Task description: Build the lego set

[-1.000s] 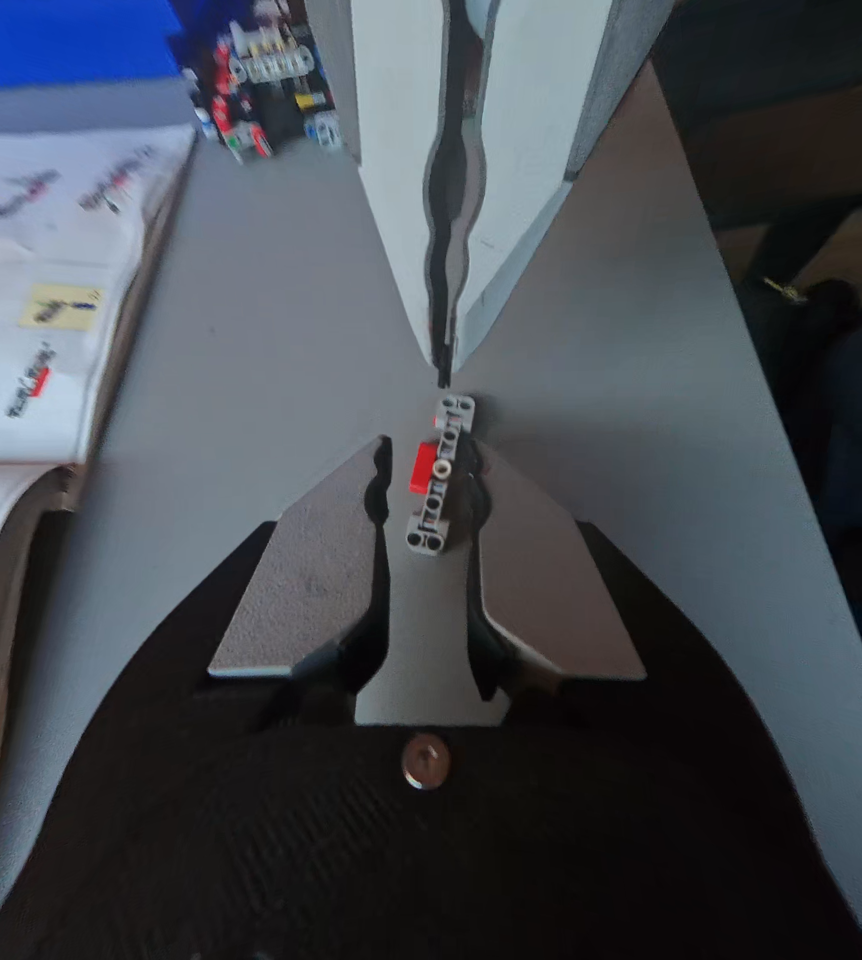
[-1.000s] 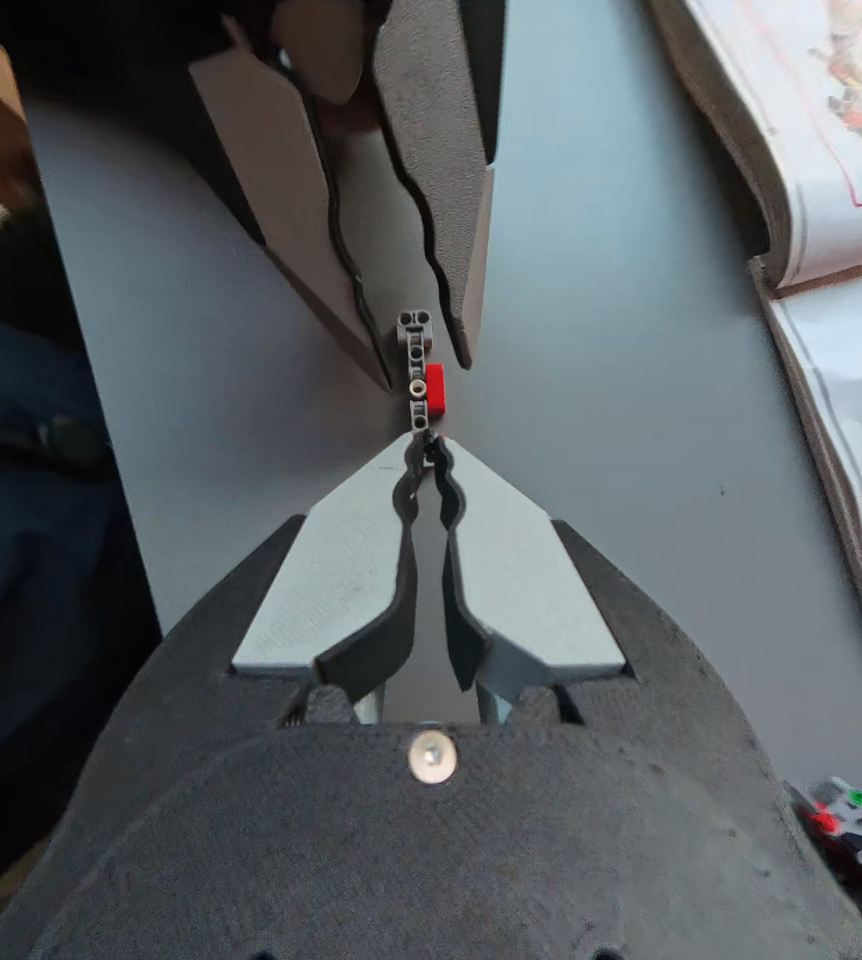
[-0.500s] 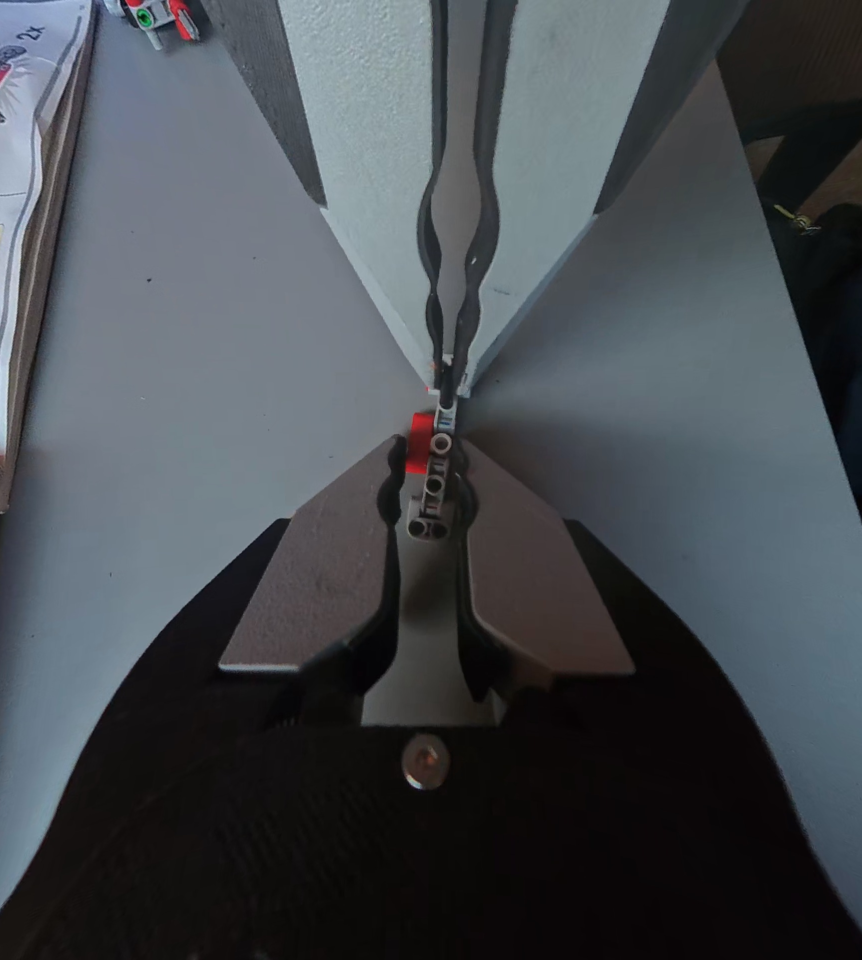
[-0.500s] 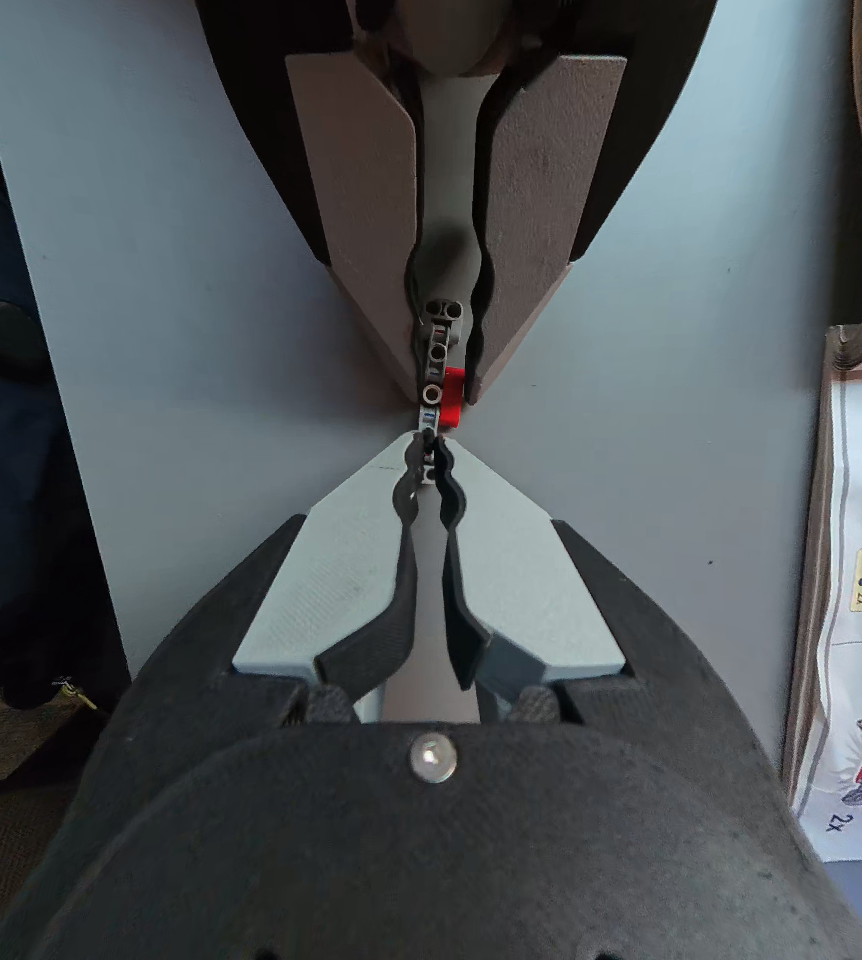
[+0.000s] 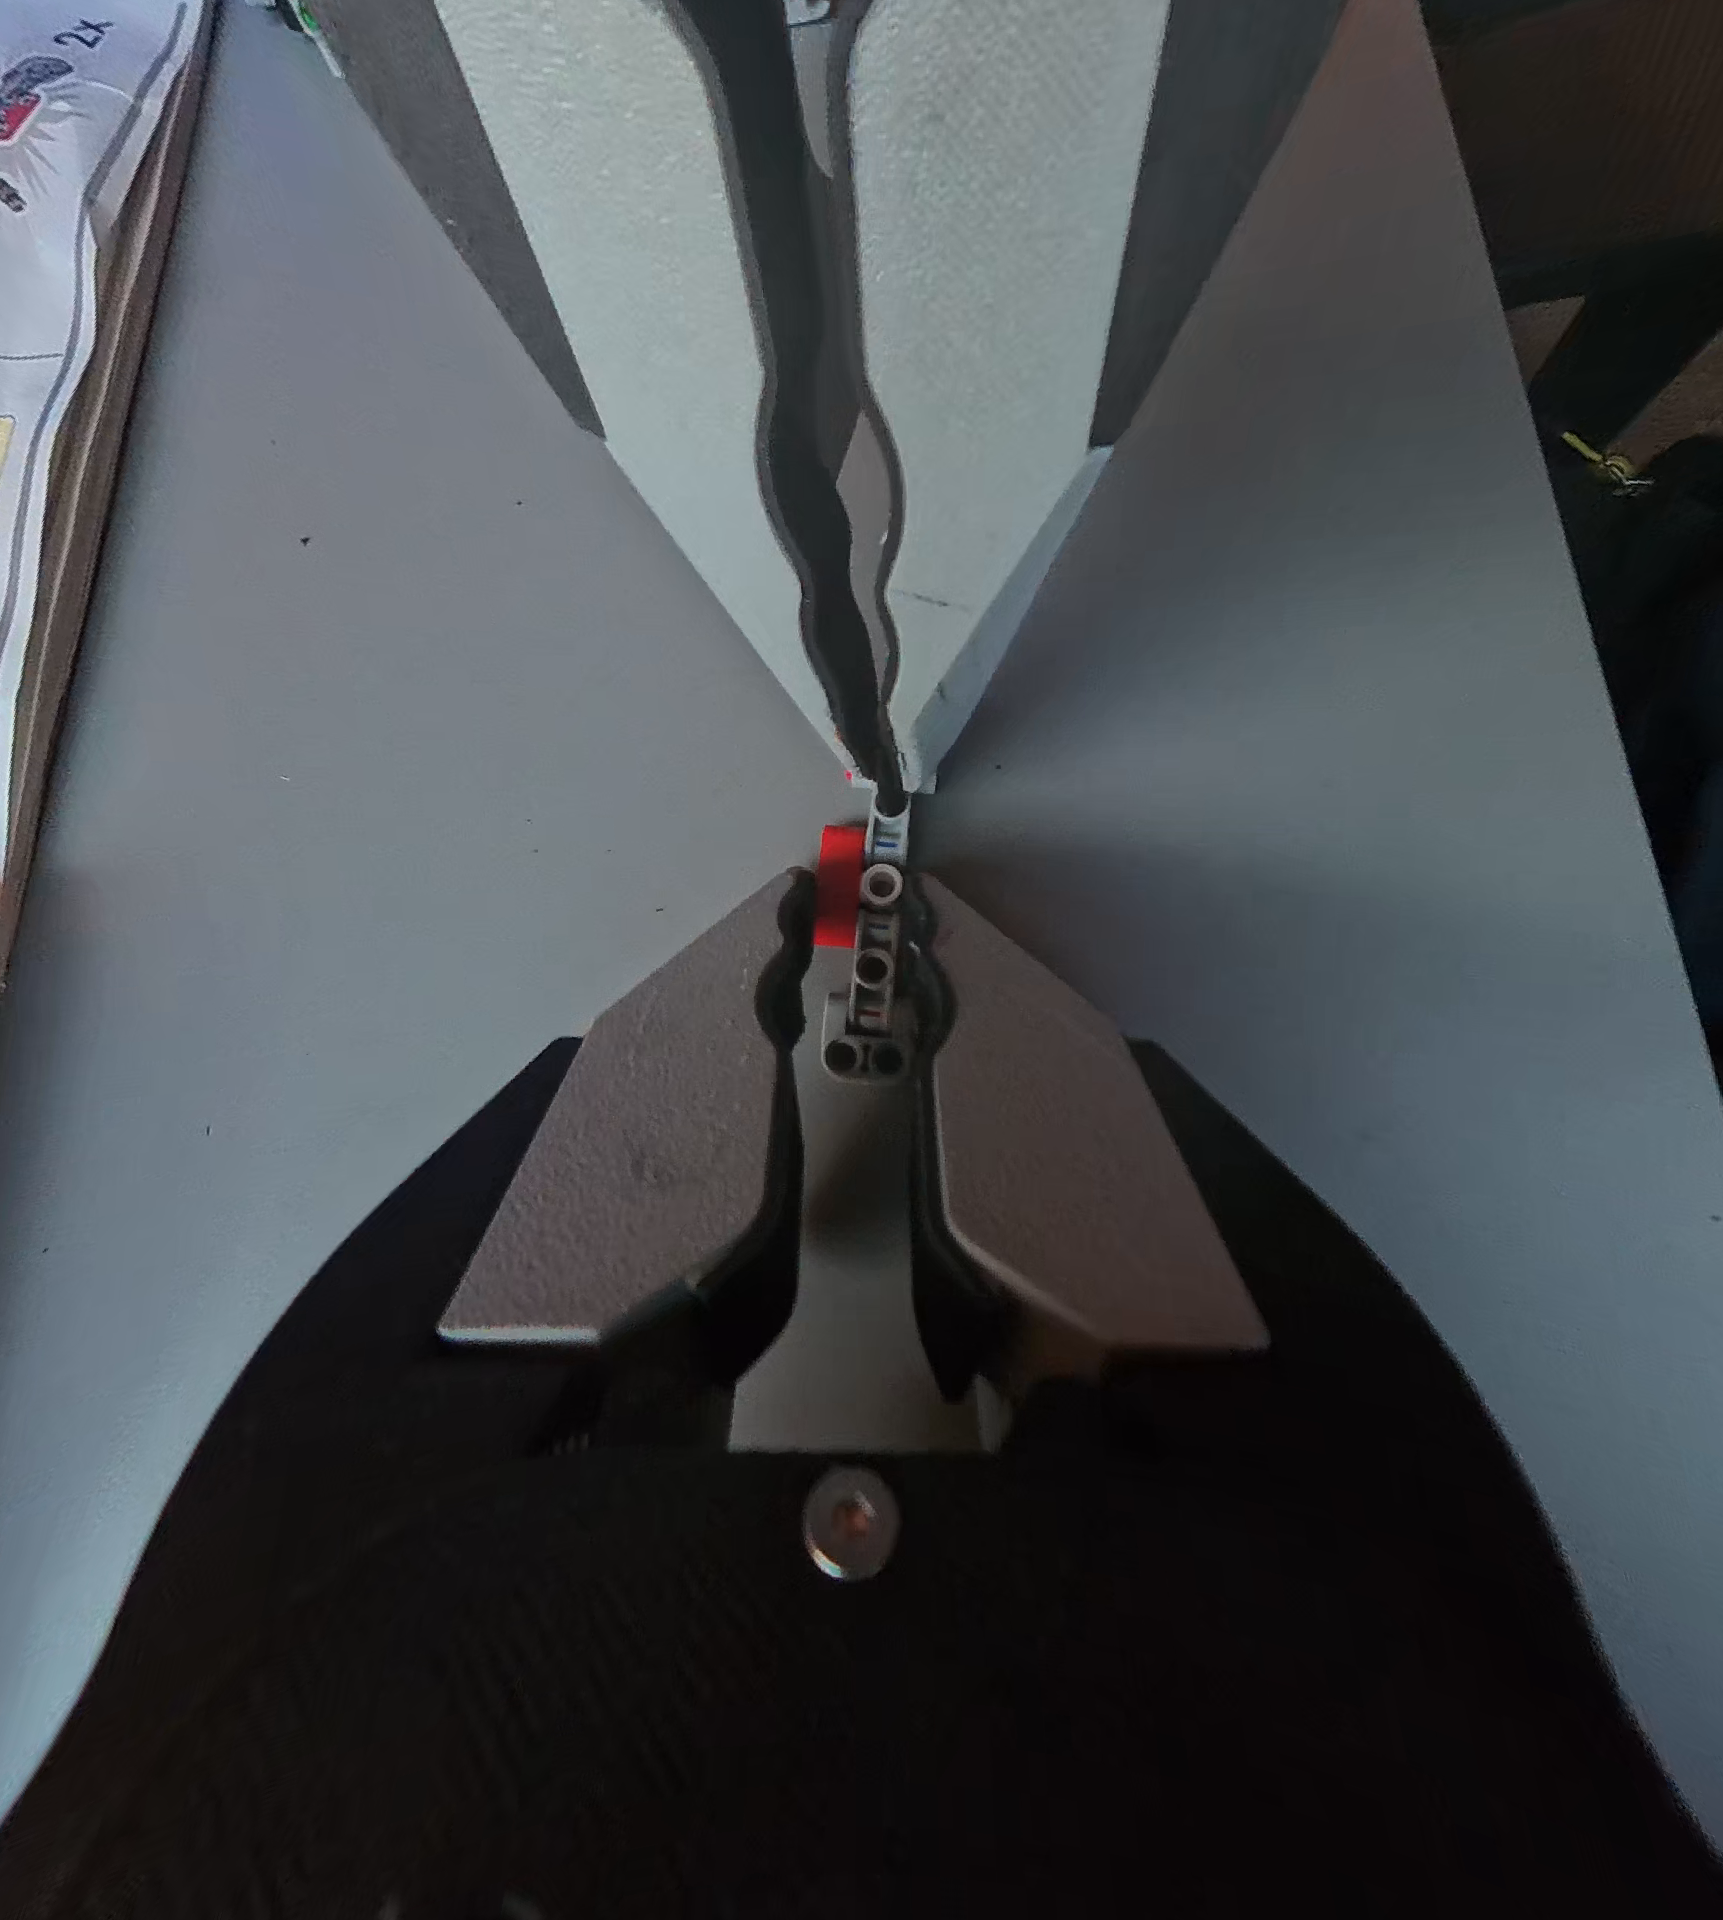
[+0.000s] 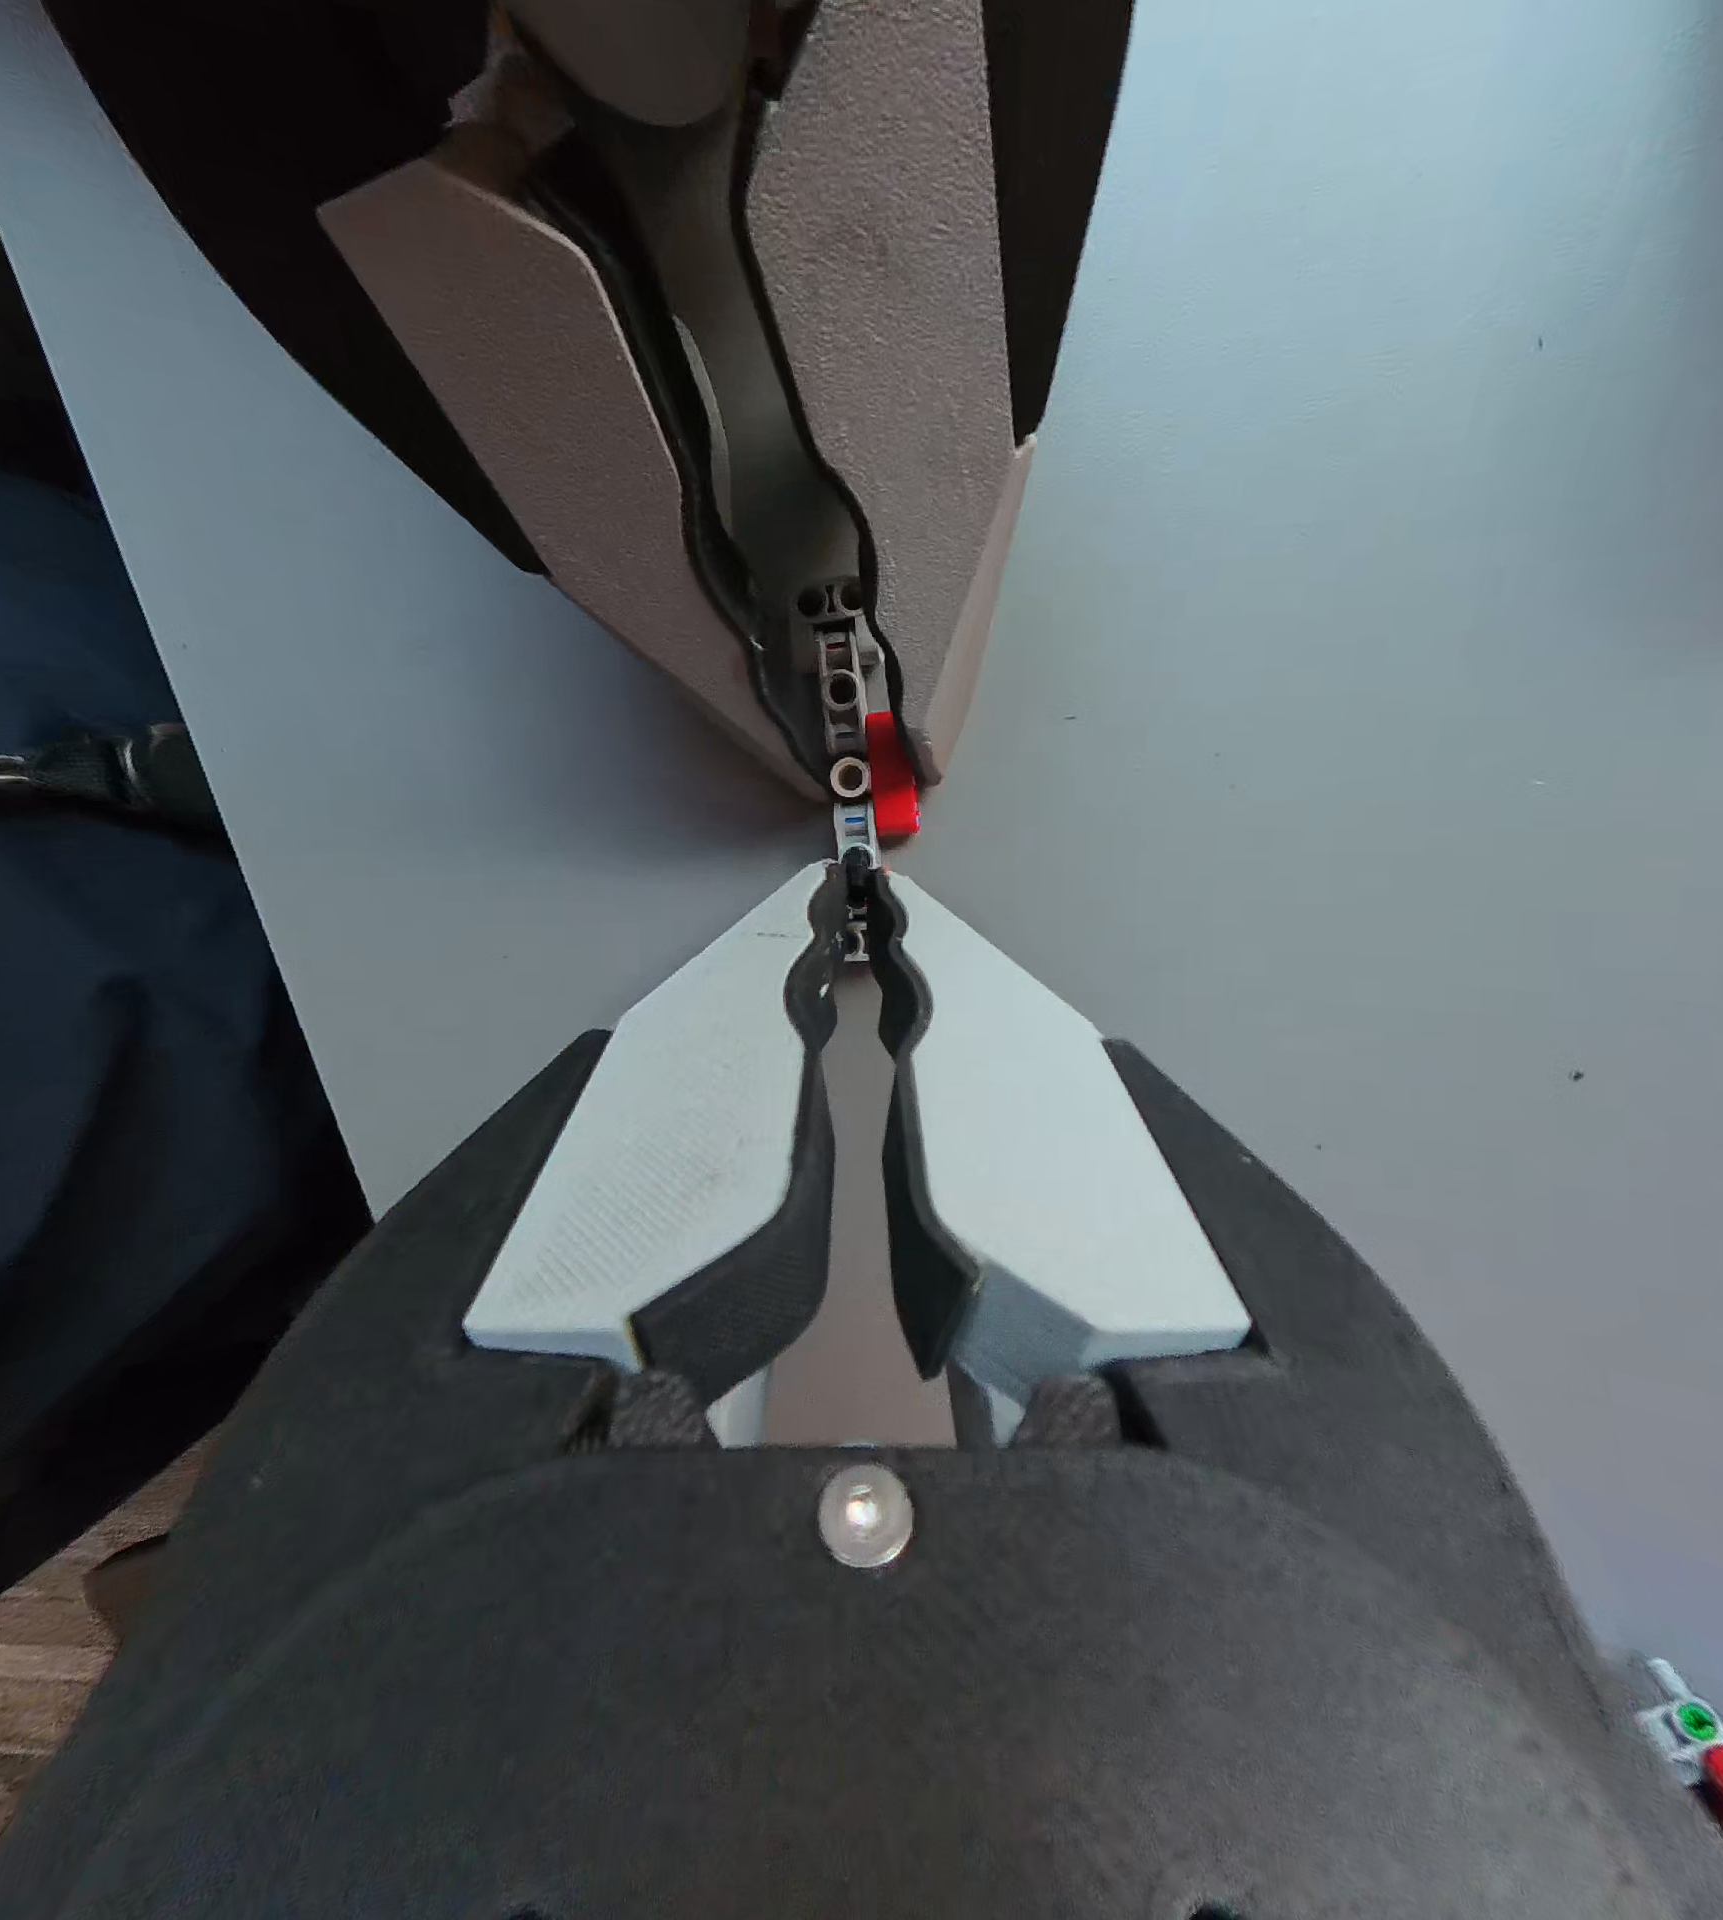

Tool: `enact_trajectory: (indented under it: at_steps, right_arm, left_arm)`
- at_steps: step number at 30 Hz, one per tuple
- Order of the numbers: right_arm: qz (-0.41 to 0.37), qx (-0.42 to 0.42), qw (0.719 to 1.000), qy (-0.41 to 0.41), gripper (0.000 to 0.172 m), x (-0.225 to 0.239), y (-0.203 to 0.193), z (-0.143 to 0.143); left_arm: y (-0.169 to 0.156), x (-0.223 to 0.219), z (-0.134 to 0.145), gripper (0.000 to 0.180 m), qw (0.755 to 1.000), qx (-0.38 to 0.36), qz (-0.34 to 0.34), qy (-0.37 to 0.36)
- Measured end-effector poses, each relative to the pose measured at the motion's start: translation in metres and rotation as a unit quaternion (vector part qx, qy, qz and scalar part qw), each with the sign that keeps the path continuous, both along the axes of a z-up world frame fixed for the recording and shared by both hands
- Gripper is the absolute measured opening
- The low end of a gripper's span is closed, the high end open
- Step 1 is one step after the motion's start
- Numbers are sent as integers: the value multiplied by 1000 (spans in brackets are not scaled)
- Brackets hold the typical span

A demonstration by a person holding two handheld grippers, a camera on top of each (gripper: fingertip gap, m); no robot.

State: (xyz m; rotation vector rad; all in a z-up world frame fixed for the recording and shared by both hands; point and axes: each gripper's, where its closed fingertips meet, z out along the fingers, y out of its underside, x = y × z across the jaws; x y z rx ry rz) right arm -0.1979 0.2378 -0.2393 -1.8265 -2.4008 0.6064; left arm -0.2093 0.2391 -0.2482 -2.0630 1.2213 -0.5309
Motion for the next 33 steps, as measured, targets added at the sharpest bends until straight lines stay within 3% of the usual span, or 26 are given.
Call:
enact_trajectory:
  at_steps: [1, 8, 13, 18, 22, 25, 29, 33]
  right_arm:
    - [7, 11, 1000, 4, 2, 0, 0, 0]
    - [149, 167, 975, 15, 2, 4, 6, -5]
    - [101, 100, 990, -12, 2, 6, 6, -3]
    - [-4, 8, 999, 51, 2, 4, 9, 8]
    - [-78, -79, 988, 111, 1, 4, 5, 19]
    - [-90, -85, 984, 129, 2, 9, 5, 24]
    - [-93, -96, 981, 141, 2, 12, 0, 30]
    - [-100, -132, 972, 164, 1, 8, -5, 40]
  left_arm:
    - [0, 0, 0, 14, 1000, -4, 3, -2]
    - [1, -1, 0, 14, 1000, 6, 5, 2]
    - [3, 0, 0, 14, 1000, 3, 11, 0]
    - [0, 2, 2, 14, 1000, 28, 6, 10]
    - [-1, 6, 8, 19, 999, 45, 3, -6]
    - [-1, 7, 14, 24, 998, 54, 4, -21]
    - [-2, 18, 38, 13, 991, 114, -10, -66]
    - [2, 25, 46, 13, 985, 163, -6, -50]
